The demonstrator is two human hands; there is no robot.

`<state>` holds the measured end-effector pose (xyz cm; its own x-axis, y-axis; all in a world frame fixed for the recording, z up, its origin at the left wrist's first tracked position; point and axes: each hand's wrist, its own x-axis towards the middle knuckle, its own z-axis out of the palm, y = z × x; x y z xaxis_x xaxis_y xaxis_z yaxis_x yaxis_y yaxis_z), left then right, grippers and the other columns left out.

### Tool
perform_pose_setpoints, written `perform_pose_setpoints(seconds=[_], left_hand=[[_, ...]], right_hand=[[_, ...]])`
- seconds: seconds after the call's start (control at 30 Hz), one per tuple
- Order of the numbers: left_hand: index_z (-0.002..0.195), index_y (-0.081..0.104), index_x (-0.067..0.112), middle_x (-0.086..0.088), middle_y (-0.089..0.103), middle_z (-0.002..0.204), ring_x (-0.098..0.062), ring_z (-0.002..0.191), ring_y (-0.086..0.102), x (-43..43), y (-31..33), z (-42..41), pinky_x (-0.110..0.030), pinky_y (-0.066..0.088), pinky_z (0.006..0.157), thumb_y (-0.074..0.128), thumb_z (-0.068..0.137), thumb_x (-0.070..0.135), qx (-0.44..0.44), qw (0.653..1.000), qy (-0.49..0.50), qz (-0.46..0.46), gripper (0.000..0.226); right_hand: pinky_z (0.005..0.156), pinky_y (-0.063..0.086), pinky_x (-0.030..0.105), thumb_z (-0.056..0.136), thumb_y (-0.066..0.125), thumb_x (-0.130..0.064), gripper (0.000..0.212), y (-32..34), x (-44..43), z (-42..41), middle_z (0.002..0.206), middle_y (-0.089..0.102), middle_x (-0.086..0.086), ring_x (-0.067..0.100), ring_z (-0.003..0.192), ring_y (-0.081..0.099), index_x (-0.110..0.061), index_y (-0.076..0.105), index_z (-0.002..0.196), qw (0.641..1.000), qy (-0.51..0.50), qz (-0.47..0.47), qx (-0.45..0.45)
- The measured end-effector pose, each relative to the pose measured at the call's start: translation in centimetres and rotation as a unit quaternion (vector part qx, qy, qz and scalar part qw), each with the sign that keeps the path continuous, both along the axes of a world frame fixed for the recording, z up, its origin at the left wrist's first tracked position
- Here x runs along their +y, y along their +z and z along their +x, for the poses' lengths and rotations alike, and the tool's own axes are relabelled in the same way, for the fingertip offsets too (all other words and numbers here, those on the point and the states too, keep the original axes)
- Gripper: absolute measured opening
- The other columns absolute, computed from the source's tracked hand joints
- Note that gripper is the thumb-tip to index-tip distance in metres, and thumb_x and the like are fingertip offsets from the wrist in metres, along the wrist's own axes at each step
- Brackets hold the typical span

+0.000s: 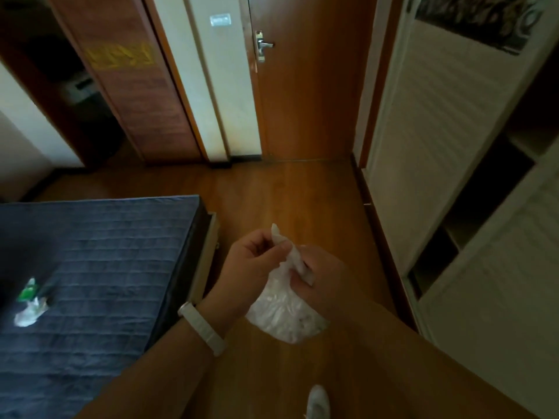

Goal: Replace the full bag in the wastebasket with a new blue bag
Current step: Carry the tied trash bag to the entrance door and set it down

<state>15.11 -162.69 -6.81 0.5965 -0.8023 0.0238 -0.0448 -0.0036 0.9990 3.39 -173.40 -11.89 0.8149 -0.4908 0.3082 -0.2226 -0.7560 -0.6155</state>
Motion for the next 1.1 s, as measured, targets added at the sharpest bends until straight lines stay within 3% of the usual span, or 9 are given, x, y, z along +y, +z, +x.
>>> perform_pose_setpoints(seconds=[0.1, 0.2, 0.33, 0.47, 0.63, 0.83, 0.97, 1.1], left_hand=[[0.082, 0.07, 0.024, -0.003, 0.07, 0.082, -0.02, 0.079, 0.066, -3.9, 0.9, 4.2, -0.03, 0.053, 0.075, 0.064, 0.089, 0.012, -0.027, 0.999, 0.028, -0.011, 0.015], [0.088, 0.069, 0.018, -0.007, 0.07, 0.085, -0.025, 0.082, 0.068, -6.5, 1.4, 7.1, -0.033, 0.056, 0.077, 0.063, 0.09, 0.014, -0.039, 0.998, 0.05, -0.014, 0.007], [0.091, 0.068, 0.014, -0.01, 0.07, 0.089, -0.027, 0.085, 0.068, -9.3, 1.7, 11.7, -0.036, 0.056, 0.078, 0.064, 0.09, 0.015, -0.037, 0.997, 0.061, -0.026, 0.004], [0.095, 0.067, 0.013, -0.02, 0.066, 0.096, -0.041, 0.094, 0.063, -12.5, 0.7, 16.9, -0.055, 0.054, 0.087, 0.066, 0.088, 0.016, -0.036, 0.998, 0.055, -0.022, 0.007], [0.097, 0.066, 0.012, -0.021, 0.066, 0.099, -0.043, 0.096, 0.063, -17.5, -0.9, 24.4, -0.061, 0.051, 0.089, 0.068, 0.086, 0.019, 0.003, 0.998, 0.042, -0.037, 0.014], [0.098, 0.066, 0.006, -0.018, 0.069, 0.096, -0.036, 0.094, 0.066, -23.4, -1.5, 36.1, -0.046, 0.055, 0.087, 0.061, 0.091, 0.015, 0.036, 0.998, -0.001, -0.056, 0.012], [0.101, 0.065, 0.001, -0.02, 0.068, 0.098, -0.036, 0.094, 0.066, -26.7, -0.8, 44.0, -0.041, 0.057, 0.083, 0.062, 0.09, 0.013, 0.081, 0.994, -0.035, -0.062, 0.016], [0.101, 0.066, 0.005, -0.014, 0.07, 0.096, -0.025, 0.092, 0.068, -29.6, -0.1, 49.8, -0.026, 0.055, 0.077, 0.062, 0.09, 0.014, 0.059, 0.995, -0.051, -0.057, 0.015]], right_hand=[[0.075, 0.051, 0.023, 0.089, 0.054, -0.04, 0.026, 1.2, -4.4, 4.6, 0.101, 0.059, -0.015, 0.006, 0.086, 0.058, -0.032, 0.052, 0.114, 0.999, 0.03, 0.01, -0.009], [0.077, 0.041, 0.009, 0.089, 0.06, -0.029, 0.028, 2.3, -7.5, 8.3, 0.104, 0.064, -0.005, 0.006, 0.089, 0.057, -0.02, 0.058, 0.115, 0.999, 0.043, -0.014, -0.031], [0.079, 0.036, 0.004, 0.091, 0.059, -0.03, 0.029, 3.4, -10.8, 13.3, 0.109, 0.064, -0.006, 0.004, 0.093, 0.057, -0.02, 0.057, 0.118, 0.997, 0.071, -0.029, -0.02], [0.069, 0.037, 0.005, 0.093, 0.057, -0.032, 0.026, 3.4, -14.2, 18.3, 0.096, 0.054, -0.019, -0.003, 0.08, 0.052, -0.026, 0.055, 0.118, 0.996, 0.083, -0.013, -0.003], [0.069, 0.045, 0.014, 0.092, 0.056, -0.034, 0.024, 2.3, -18.6, 25.7, 0.091, 0.052, -0.021, 0.002, 0.08, 0.055, -0.032, 0.053, 0.116, 0.998, 0.054, -0.016, 0.025], [0.074, 0.054, 0.026, 0.093, 0.056, -0.032, 0.021, 2.4, -23.7, 37.1, 0.098, 0.061, -0.01, 0.009, 0.086, 0.058, -0.025, 0.058, 0.112, 0.999, 0.012, -0.037, 0.033], [0.079, 0.054, 0.026, 0.093, 0.055, -0.035, 0.025, 3.3, -26.5, 44.1, 0.104, 0.063, -0.007, 0.009, 0.09, 0.059, -0.025, 0.057, 0.116, 0.998, -0.008, -0.042, 0.045], [0.077, 0.051, 0.024, 0.093, 0.054, -0.035, 0.026, 3.8, -29.1, 49.7, 0.104, 0.062, -0.006, 0.008, 0.089, 0.057, -0.024, 0.058, 0.117, 0.999, -0.016, -0.035, 0.029]])
